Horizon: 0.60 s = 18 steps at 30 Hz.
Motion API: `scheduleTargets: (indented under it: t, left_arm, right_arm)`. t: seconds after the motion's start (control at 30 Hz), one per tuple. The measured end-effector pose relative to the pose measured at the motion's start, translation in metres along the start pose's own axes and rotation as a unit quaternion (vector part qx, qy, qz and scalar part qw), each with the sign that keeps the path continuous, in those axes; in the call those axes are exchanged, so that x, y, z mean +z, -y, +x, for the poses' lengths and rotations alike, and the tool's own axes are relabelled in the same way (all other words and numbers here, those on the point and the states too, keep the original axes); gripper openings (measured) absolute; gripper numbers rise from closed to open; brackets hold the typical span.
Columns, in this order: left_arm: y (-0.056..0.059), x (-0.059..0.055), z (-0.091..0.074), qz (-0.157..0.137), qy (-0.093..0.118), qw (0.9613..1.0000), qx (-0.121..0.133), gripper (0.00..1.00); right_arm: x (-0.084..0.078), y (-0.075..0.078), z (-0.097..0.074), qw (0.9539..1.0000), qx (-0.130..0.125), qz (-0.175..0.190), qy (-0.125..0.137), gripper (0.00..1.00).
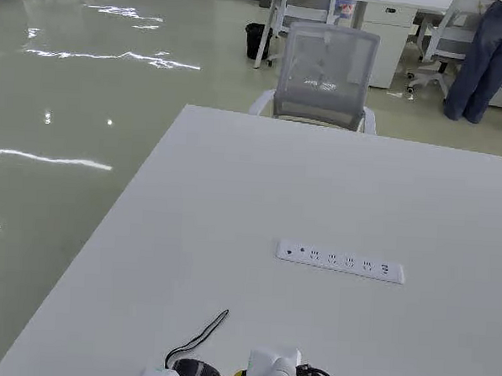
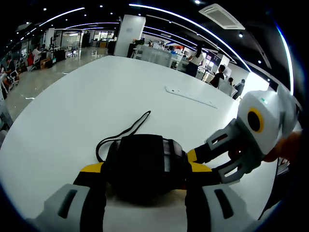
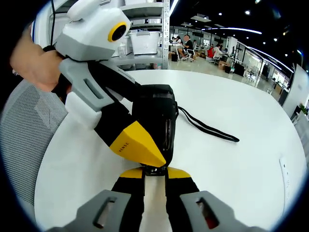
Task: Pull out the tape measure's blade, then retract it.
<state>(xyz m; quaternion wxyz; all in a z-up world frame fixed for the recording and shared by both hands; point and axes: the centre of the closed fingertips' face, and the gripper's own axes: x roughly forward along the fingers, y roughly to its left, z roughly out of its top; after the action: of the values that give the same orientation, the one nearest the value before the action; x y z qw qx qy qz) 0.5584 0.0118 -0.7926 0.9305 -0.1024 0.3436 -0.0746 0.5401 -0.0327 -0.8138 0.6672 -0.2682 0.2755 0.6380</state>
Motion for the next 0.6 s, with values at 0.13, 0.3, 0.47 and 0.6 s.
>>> scheduleTargets:
  t: [0.13, 0.3, 0.47, 0.6]
  left_arm:
    - [0.0001, 0.0011, 0.0009, -0.002, 0.001, 1.0000, -0.004, 0.65]
    - [0.0006, -0.0014, 0.0019, -0.002, -0.002, 0.9998, -0.019, 0.65]
    - [0.0009, -0.0018, 0.0016, 0.002, -0.006, 0.9997, -0.022, 0.65]
    - [0.0012, -0.0027, 0.0012, 0.009, -0.009, 0.9997, -0.023, 0.65]
  right_arm:
    - [-0.0009, 0.0006, 0.0011, 1.0000, -0.003, 0.005, -0.002, 0.15]
    - [-0.0008, 0.0006, 0.0013, 0.9999, -0.006, 0.015, -0.002, 0.15]
    - [-0.0005, 0.0006, 0.0012, 0.9999, -0.008, 0.013, -0.002, 0.15]
    - [-0.0004, 0.0001, 0.0007, 0.9998, -0.008, 0.018, -0.002, 0.15]
